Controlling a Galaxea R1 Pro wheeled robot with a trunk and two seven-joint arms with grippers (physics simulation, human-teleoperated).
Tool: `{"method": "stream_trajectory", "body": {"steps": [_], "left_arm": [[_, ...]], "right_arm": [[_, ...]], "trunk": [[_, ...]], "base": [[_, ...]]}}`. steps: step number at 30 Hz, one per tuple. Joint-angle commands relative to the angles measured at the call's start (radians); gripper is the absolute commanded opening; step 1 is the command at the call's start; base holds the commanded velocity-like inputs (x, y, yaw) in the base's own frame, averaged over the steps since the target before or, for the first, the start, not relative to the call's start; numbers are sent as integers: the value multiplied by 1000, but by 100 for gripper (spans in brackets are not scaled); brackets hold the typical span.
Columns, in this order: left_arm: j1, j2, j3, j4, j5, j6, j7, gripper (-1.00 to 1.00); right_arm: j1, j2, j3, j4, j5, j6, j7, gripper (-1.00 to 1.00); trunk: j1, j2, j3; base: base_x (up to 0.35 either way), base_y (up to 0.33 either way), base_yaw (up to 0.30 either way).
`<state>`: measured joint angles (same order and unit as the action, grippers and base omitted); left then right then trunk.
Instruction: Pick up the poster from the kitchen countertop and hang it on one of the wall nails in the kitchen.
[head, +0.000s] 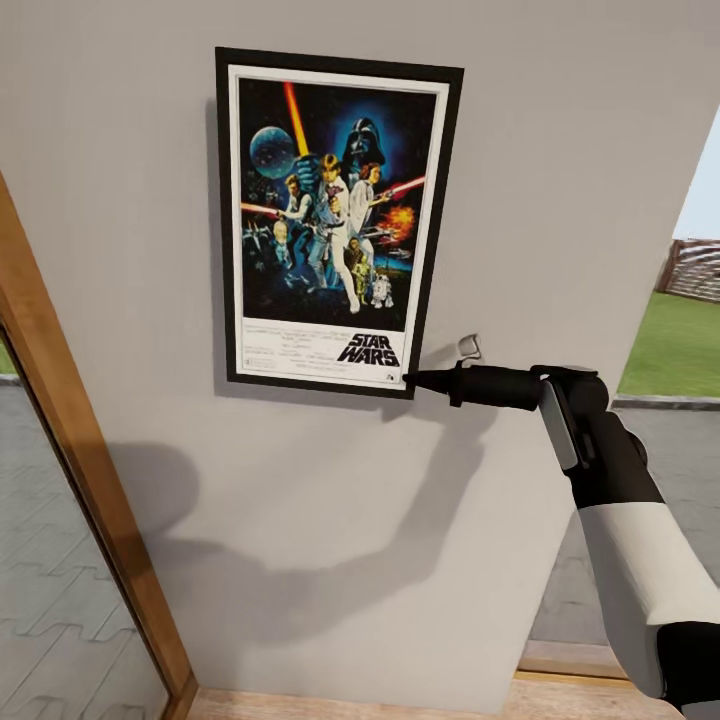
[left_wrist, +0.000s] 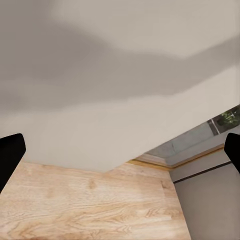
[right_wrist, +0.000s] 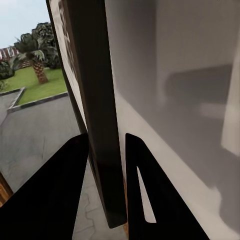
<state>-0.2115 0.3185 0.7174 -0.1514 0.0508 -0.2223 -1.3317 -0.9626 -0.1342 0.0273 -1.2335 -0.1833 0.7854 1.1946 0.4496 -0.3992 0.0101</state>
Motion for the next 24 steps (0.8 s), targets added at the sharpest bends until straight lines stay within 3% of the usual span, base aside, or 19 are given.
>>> {"method": "stream_trajectory", "body": {"steps": [1,24], "left_arm": [[0,0,-4,1,5,-6,-1,100],[0,1,-4,1,5,-6,-1,100]], "right_arm": [[-1,-1,2,0,-6,6,-1,-100],[0,-1,2,0,-6,6,-1,-100]], "trunk": [[0,-1,0],[0,-1,0]], "base": [[0,0,0],[0,0,0]]}}
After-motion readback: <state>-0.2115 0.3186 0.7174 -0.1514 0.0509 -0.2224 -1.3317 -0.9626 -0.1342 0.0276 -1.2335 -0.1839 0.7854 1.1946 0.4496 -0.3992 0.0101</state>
